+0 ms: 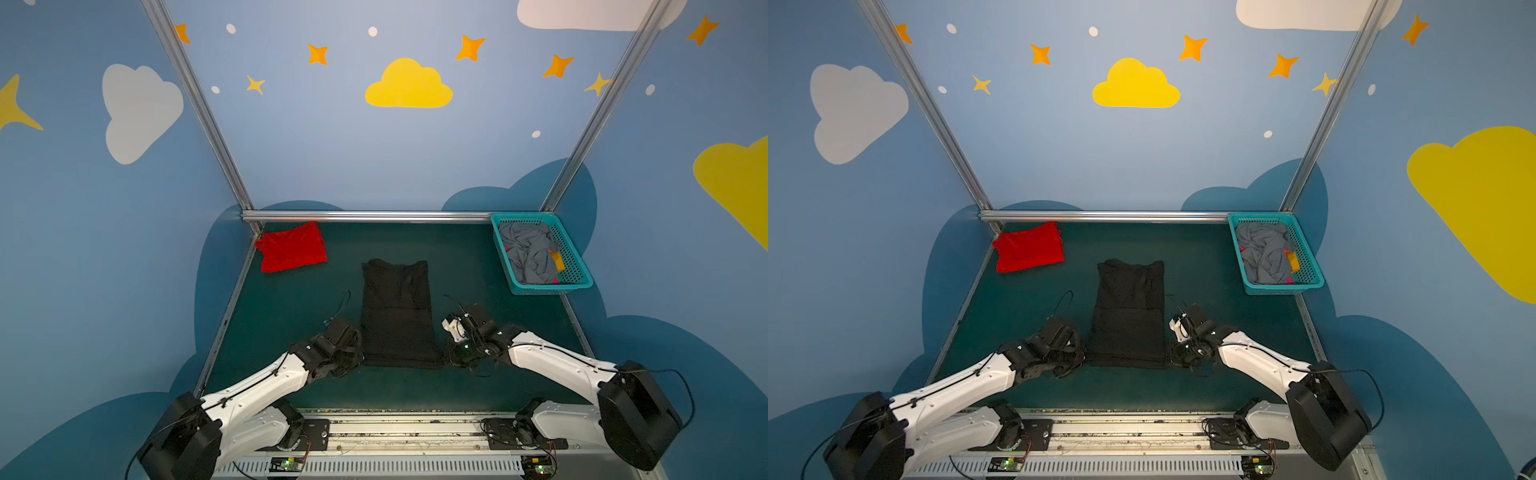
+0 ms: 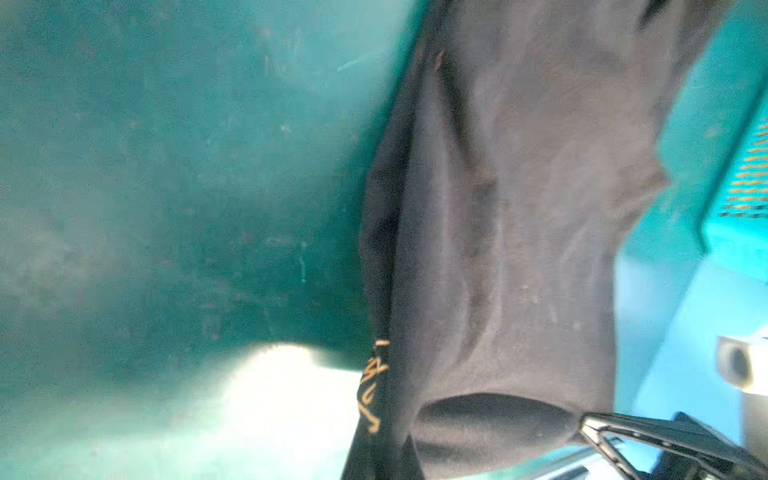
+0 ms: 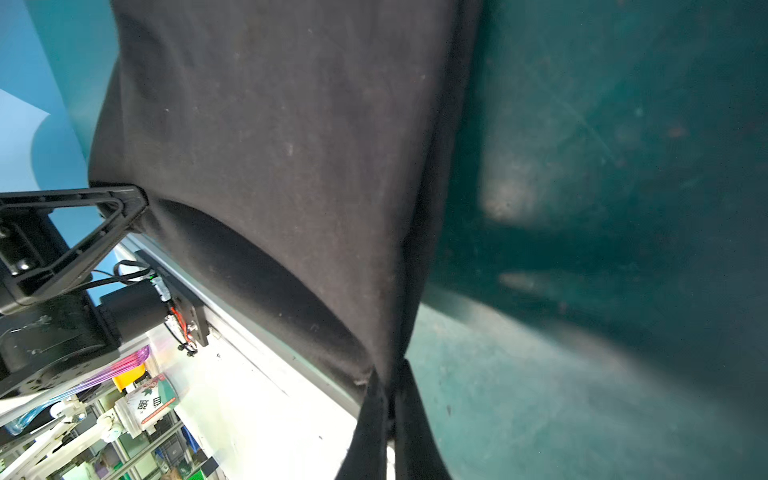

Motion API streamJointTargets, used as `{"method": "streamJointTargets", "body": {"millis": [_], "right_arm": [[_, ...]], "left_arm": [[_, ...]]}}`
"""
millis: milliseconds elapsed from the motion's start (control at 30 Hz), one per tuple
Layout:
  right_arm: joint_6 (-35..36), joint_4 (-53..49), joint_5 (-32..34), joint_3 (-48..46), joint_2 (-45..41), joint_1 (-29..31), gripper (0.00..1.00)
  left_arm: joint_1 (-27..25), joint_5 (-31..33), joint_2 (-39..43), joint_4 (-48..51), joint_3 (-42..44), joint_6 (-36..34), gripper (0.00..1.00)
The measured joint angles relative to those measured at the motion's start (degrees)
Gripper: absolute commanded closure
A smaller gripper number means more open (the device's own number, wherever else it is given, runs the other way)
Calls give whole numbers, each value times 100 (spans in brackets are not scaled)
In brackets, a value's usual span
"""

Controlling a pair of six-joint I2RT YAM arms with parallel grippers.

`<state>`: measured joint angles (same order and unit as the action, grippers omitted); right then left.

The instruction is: Fold and stack the t-shirts

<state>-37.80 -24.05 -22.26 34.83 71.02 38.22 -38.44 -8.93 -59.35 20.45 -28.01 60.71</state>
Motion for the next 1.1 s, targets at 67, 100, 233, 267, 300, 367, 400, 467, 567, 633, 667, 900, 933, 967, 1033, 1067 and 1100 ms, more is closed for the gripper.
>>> {"method": "streamJointTargets", "body": {"millis": [67,100,233,267,300,367,400,467,567,633,667,900,933,967,1033,1067,1100], "right_arm": [[7,-122,87,83,-122,0,100],[17,-173,140,142,-157,0,100],[127,-457,341,601,-173,-48,100],[173,-507,382,739,-166,-79,100],[212,-546,415,850,-155,-111,100],[302,-610,474,1099,-98,-216,100],[345,-632,490,1233,-48,-291,100],[426,-649,490,1482,90,-435,100],[603,-691,461,1945,404,-649,100],[750,-721,422,2341,678,-780,100],[822,-734,402,2505,796,-824,100],[1281,-866,68,3788,1971,-1252,100],[1329,-922,35,3963,2142,-1296,100],[1370,-975,11,4124,2304,-1333,100],[1453,-1062,-37,4485,2647,-1408,100],[1484,-1108,-68,4656,2800,-1445,100],[1523,-1141,-96,4830,2964,-1486,100]], "left_arm": [[0,76,111,61,-105,2,95],[0,127,133,90,-177,-2,95],[11,382,37,192,-616,-149,95],[26,446,-59,238,-774,-210,95],[55,490,-166,273,-920,-293,95],[129,570,-417,341,-1246,-463,95],[188,592,-562,367,-1425,-566,95],[326,605,-804,400,-1731,-758,95],[608,546,-1123,422,-2140,-1047,95],[826,466,-1320,428,-2398,-1224,95],[925,426,-1419,426,-2518,-1298,95],[1486,52,-2218,415,-3329,-1768,95],[1547,-2,-2374,415,-3467,-1840,95],[1593,-44,-2505,415,-3574,-1891,95],[1714,-160,-2861,417,-3862,-2024,95],[1766,-232,-3023,420,-3993,-2087,95],[1821,-297,-3209,424,-4144,-2144,95]]}}
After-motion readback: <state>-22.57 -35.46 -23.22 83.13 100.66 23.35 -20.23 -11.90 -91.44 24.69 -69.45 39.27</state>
